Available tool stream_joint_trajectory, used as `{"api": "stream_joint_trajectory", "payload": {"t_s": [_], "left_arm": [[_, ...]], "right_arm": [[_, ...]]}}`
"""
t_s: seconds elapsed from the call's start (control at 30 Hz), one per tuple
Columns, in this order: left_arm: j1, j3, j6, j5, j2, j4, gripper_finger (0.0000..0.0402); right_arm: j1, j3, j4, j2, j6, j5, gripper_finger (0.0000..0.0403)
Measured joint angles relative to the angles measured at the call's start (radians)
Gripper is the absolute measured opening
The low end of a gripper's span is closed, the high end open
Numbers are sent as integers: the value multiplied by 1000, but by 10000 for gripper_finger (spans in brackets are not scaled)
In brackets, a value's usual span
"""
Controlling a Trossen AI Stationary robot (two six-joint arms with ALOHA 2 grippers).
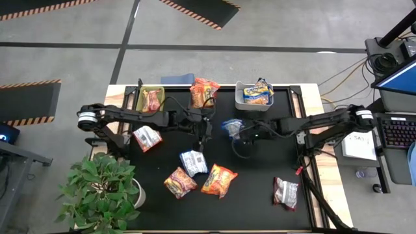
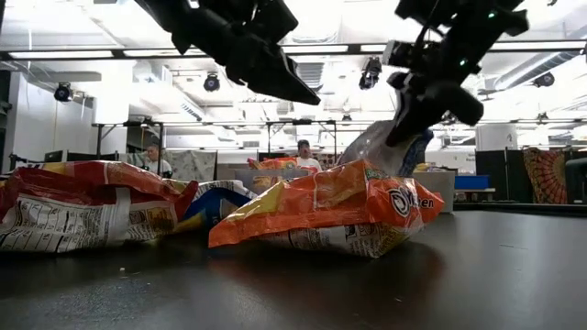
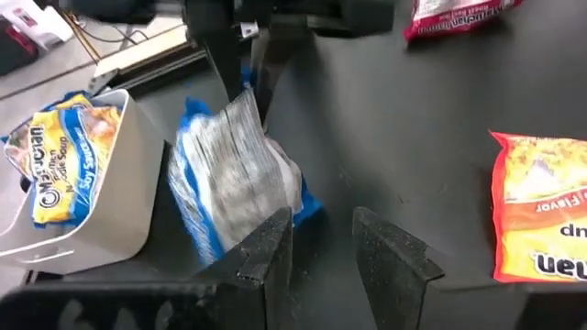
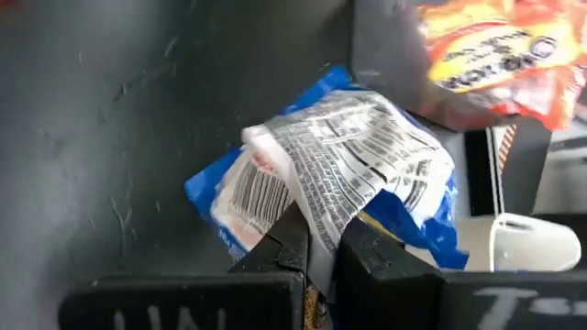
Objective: Sort Maruchan noodles
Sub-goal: Put the blue noodle pack into the white bin
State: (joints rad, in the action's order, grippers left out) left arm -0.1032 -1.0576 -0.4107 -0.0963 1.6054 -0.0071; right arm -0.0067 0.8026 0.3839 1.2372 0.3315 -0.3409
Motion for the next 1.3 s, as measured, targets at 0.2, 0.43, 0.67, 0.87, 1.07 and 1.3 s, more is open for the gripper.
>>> {"api": "stream_joint_trajectory", "payload": {"t_s": [0.2,0.43,0.67,0.87,1.07,1.3], "left_arm": [[0,14,14,0,6,-5,102],[0,28,38,0,7,0,102],[0,45,48,0,-1,4,102],[-1,46,20,7,-54,-12,102],[-5,47,1,9,-103,7,102],[-32,47,0,10,-74,99,102]], "right_arm": [[20,89,30,125,58,4,13],[47,242,76,256,1,64,13],[50,405,250,364,-4,-9,11],[49,460,349,340,92,-173,9],[-29,523,516,260,-13,-299,9],[-240,595,667,183,-328,-245,9]]}}
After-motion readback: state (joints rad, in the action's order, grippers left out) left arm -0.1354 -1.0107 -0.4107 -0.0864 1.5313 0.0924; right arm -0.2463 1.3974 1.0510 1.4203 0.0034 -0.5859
